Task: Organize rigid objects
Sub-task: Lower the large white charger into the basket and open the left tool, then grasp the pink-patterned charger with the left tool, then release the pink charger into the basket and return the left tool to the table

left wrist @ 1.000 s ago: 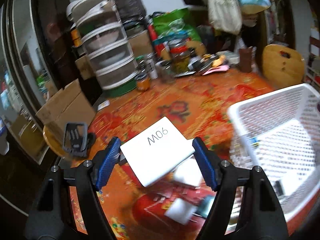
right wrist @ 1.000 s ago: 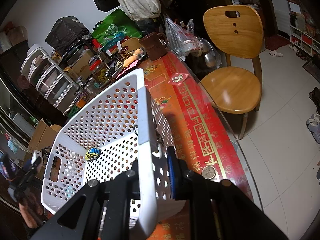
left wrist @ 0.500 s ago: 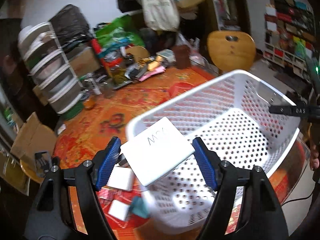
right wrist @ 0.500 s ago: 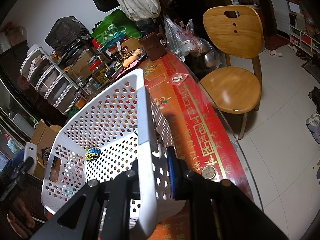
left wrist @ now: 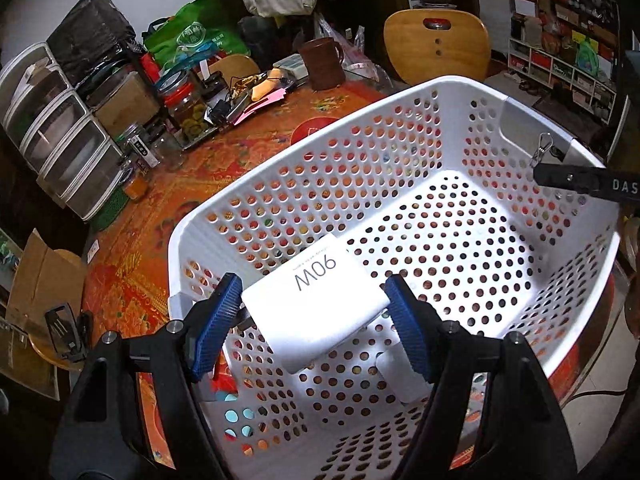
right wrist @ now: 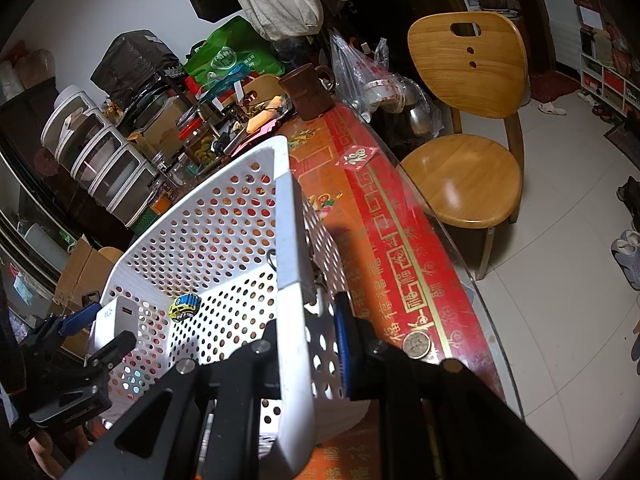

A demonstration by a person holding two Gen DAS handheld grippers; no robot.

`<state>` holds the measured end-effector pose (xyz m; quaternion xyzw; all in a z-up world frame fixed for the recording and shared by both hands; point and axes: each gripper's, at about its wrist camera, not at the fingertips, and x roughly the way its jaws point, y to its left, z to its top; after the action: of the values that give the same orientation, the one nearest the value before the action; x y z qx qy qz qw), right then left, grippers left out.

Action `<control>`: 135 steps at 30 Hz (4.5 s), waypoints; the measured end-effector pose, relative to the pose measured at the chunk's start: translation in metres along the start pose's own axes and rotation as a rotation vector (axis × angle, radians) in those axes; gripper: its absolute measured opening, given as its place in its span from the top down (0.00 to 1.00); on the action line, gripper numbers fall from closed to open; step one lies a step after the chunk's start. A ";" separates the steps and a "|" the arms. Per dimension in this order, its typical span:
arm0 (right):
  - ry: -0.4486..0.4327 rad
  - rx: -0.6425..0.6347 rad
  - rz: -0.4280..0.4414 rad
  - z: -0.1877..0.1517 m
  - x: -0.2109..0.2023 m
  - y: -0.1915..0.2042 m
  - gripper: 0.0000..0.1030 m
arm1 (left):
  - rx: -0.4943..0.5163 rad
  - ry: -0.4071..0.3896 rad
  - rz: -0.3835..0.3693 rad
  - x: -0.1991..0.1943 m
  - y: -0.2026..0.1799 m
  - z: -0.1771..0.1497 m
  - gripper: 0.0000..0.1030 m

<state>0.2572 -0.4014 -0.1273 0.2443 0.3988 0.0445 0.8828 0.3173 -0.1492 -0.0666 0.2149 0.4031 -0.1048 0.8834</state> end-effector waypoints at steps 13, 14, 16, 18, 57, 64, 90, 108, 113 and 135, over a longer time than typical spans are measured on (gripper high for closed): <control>0.000 0.000 -0.001 0.000 0.000 0.000 0.87 | -0.007 0.008 0.001 0.012 -0.002 -0.004 0.30; 0.000 0.000 -0.001 0.000 0.000 0.000 0.87 | -0.008 0.008 -0.002 0.013 -0.002 -0.004 0.30; 0.000 0.001 -0.001 0.000 0.000 0.000 0.87 | -0.007 0.007 -0.001 0.013 -0.002 -0.004 0.30; 0.000 0.000 -0.001 0.000 0.000 0.000 0.87 | -0.009 0.007 -0.005 0.013 -0.002 -0.004 0.30; -0.014 -0.004 -0.014 -0.001 0.000 0.003 0.87 | -0.483 0.138 0.067 0.104 0.222 -0.171 0.45; -0.015 -0.009 -0.021 -0.001 0.001 0.004 0.87 | -0.498 0.115 0.082 0.105 0.223 -0.156 0.74; -0.022 -0.014 -0.016 0.000 0.001 0.005 0.87 | -0.211 -0.108 0.084 -0.021 0.105 -0.003 0.74; -0.020 -0.014 -0.009 -0.001 0.001 0.004 0.87 | -0.097 -0.049 0.048 0.008 0.049 0.000 0.75; -0.020 -0.014 -0.009 -0.002 0.001 0.004 0.87 | -0.067 -0.013 0.040 0.016 0.036 -0.001 0.75; -0.018 -0.019 -0.016 -0.003 0.000 0.003 0.87 | -0.224 -0.199 0.047 -0.061 0.093 -0.063 0.09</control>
<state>0.2557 -0.3978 -0.1272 0.2332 0.3925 0.0388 0.8889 0.2689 -0.0369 -0.0294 0.1129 0.3177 -0.0593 0.9396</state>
